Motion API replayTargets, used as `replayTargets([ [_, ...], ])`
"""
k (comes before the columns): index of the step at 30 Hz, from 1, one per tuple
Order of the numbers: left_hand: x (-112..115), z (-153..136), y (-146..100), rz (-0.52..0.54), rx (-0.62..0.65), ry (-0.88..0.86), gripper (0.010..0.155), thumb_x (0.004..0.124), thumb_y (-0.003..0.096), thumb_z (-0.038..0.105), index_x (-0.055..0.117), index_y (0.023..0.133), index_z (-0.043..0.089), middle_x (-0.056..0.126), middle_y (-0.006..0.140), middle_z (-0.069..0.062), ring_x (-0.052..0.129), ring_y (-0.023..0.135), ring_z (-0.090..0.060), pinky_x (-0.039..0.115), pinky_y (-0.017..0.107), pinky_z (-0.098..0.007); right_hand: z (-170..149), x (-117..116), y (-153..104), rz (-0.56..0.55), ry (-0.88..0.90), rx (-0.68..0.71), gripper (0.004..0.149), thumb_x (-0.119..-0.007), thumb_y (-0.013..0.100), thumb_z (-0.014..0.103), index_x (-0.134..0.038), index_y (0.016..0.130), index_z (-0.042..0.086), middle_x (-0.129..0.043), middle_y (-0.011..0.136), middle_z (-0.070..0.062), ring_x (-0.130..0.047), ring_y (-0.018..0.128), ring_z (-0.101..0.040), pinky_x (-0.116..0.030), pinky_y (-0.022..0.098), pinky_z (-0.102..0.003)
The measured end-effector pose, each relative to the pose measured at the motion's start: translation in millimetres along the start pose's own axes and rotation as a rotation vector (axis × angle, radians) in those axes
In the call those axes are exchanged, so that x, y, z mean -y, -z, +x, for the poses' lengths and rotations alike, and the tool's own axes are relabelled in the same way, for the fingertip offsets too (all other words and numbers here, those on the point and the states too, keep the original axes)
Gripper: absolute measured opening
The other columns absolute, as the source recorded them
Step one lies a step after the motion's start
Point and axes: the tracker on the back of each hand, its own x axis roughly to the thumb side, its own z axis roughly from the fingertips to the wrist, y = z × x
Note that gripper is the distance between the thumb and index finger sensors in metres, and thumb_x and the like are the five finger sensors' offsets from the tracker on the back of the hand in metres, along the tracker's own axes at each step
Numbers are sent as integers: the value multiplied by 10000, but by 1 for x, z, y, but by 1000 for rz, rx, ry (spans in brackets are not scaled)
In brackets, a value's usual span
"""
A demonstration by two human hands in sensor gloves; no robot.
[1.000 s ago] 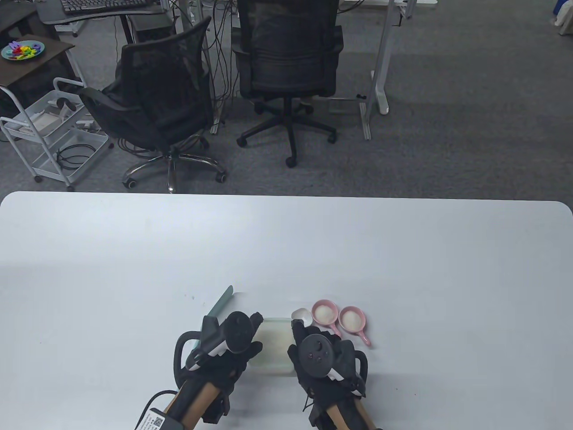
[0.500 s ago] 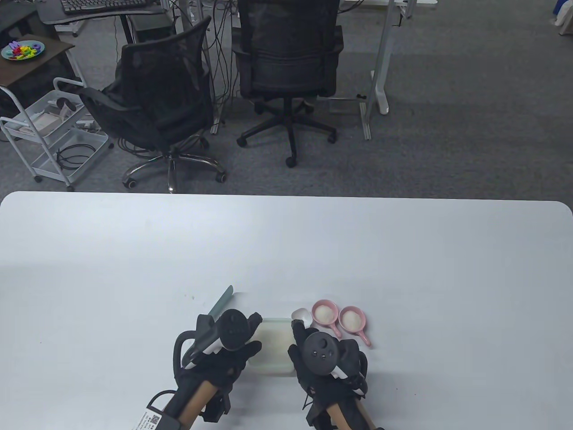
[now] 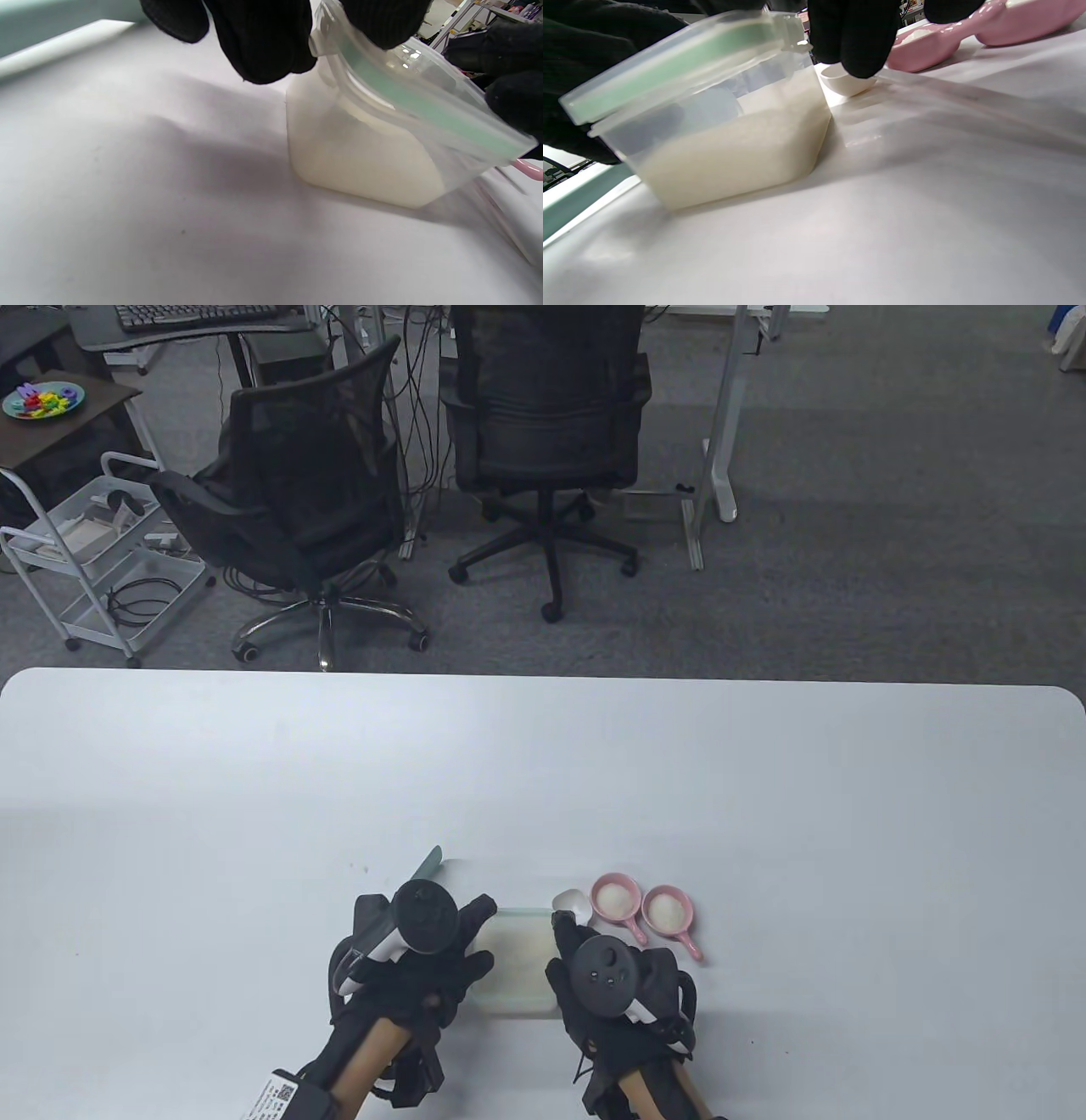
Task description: Scoop white sugar with coffee spoon and level it off using dessert spatula
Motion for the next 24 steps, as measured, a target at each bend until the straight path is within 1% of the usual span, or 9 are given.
replayTargets([
  [2,0,1,0,-8,-7,5,682,740,620,481,363,1189,480,730,1122,-57,914,916,-261,634,785,-636,0,0,0,1,0,1,634,-674,634,337,-409,1161,103,-622,1179,-250,-751,993,-418,-471,739,-733],
  [3,1,1,0,-15,-16,3,696,756,603,469,372,1183,481,739,1104,-69,920,886,-288,654,769,-630,0,0,0,1,2,1,636,-674,634,335,-406,1161,100,-622,1178,-252,-749,992,-421,-469,739,-735],
  [4,0,1,-1,-16,-38,28,694,750,604,484,363,1180,507,700,1118,-90,889,912,-287,633,773,-651,0,0,0,2,3,3,637,-675,634,337,-407,1159,96,-622,1177,-254,-749,991,-421,-468,738,-736],
  [5,0,0,-2,0,-32,39,667,720,644,465,333,1188,459,633,1137,-67,825,964,-257,603,813,-614,0,0,0,2,3,3,638,-675,634,338,-407,1159,94,-620,1178,-254,-748,989,-424,-468,738,-736],
  [6,0,1,-2,-4,-30,31,683,756,605,479,381,1176,505,709,1124,-57,895,933,-285,646,769,-655,0,0,0,3,2,3,639,-675,634,337,-405,1160,94,-620,1178,-253,-748,990,-423,-467,737,-737],
  [8,1,1,-1,-13,-27,14,673,751,615,463,381,1175,502,737,1127,-48,920,946,-270,661,767,-647,1,0,0,3,-3,3,638,-674,634,337,-405,1159,95,-620,1178,-254,-748,990,-422,-467,737,-737],
  [15,1,2,-2,-2,-28,37,659,743,615,465,392,1172,496,787,1112,-15,951,941,-245,665,769,-637,1,0,0,4,-2,1,640,-673,634,338,-403,1161,94,-623,1176,-249,-748,989,-419,-467,737,-737],
  [21,2,3,-2,1,-17,45,647,723,626,465,381,1175,492,779,1125,0,942,963,-237,652,780,-634,1,0,0,3,0,2,636,-673,635,331,-406,1158,89,-630,1171,-247,-754,984,-418,-469,736,-737],
  [24,3,6,-2,2,-3,72,642,715,622,439,385,1172,473,807,1107,17,959,947,-220,664,776,-611,2,0,0,-1,9,5,630,-681,632,312,-416,1152,74,-661,1155,-240,-780,969,-417,-480,737,-732],
])
